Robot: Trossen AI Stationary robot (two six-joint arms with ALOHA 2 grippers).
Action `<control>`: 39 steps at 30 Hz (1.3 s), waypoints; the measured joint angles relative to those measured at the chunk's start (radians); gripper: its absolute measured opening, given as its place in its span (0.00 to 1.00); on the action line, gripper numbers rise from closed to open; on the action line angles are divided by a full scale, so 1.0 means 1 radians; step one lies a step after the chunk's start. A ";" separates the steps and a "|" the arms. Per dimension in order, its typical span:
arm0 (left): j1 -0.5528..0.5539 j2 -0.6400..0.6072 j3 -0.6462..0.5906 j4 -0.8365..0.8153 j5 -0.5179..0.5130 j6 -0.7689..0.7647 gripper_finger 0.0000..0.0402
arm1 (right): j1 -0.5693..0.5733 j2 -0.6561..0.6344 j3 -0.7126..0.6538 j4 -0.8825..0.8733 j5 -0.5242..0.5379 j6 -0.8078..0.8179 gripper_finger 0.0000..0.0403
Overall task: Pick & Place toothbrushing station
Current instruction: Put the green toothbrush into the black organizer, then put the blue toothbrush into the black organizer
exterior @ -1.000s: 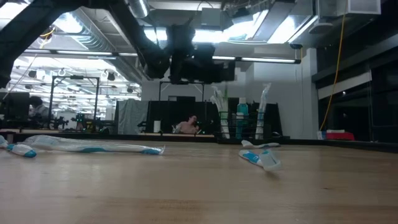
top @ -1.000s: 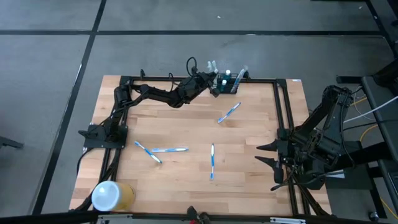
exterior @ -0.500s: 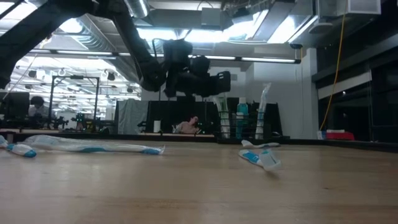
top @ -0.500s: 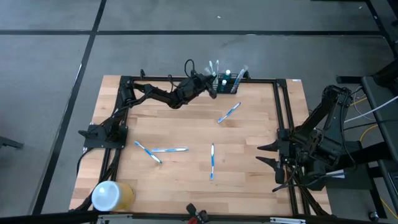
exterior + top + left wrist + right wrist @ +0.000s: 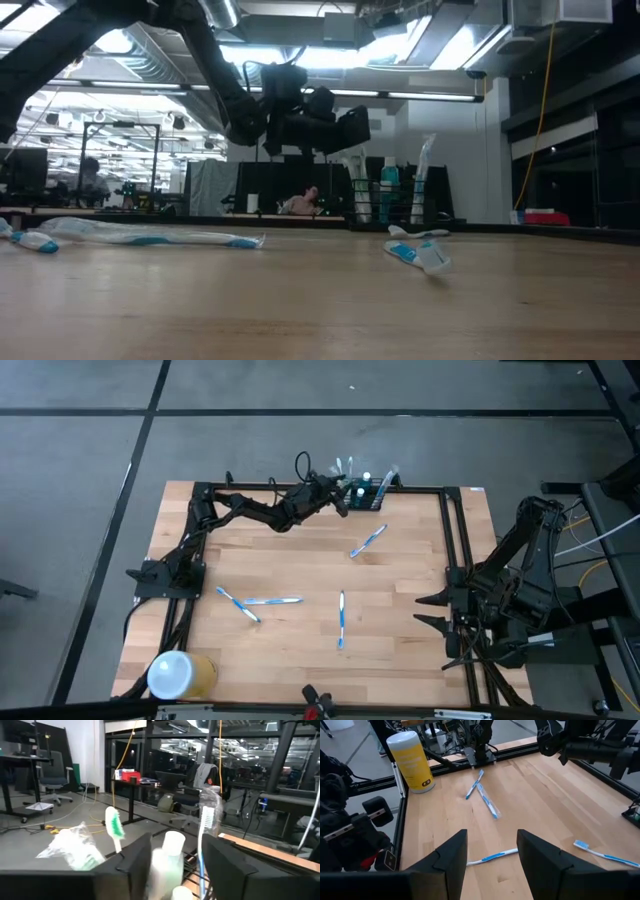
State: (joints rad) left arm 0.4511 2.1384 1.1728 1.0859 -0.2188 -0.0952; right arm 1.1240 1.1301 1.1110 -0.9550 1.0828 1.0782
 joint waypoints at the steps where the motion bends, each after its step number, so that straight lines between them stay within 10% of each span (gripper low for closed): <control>1: 0.003 -0.001 0.000 0.001 0.000 -0.006 0.44 | 0.000 0.000 0.000 0.000 0.000 0.000 0.43; 11: -0.082 -0.117 0.001 0.100 0.006 0.113 0.54 | -0.001 0.000 0.000 -0.021 -0.048 0.001 0.43; 18: -0.270 -0.418 0.001 -0.356 -0.186 0.320 0.53 | -0.020 0.001 0.001 -0.025 -0.121 0.004 0.43; 28: -0.662 -0.792 0.001 -1.074 -0.612 0.045 0.53 | -0.162 0.000 0.001 -0.165 -0.442 -0.210 0.43; 33: -0.930 -0.842 0.001 -1.109 -0.926 -0.013 0.53 | -0.328 -0.034 0.000 -0.172 -0.613 -0.534 0.40; 39: -1.101 -0.771 0.000 -1.103 -1.138 -0.136 0.53 | -0.733 -0.079 -0.017 -0.089 -1.066 -0.927 0.31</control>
State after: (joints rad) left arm -0.6503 1.3675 1.1732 -0.0172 -1.3567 -0.2310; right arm 0.3906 1.0512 1.0945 -1.0440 0.0170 0.1512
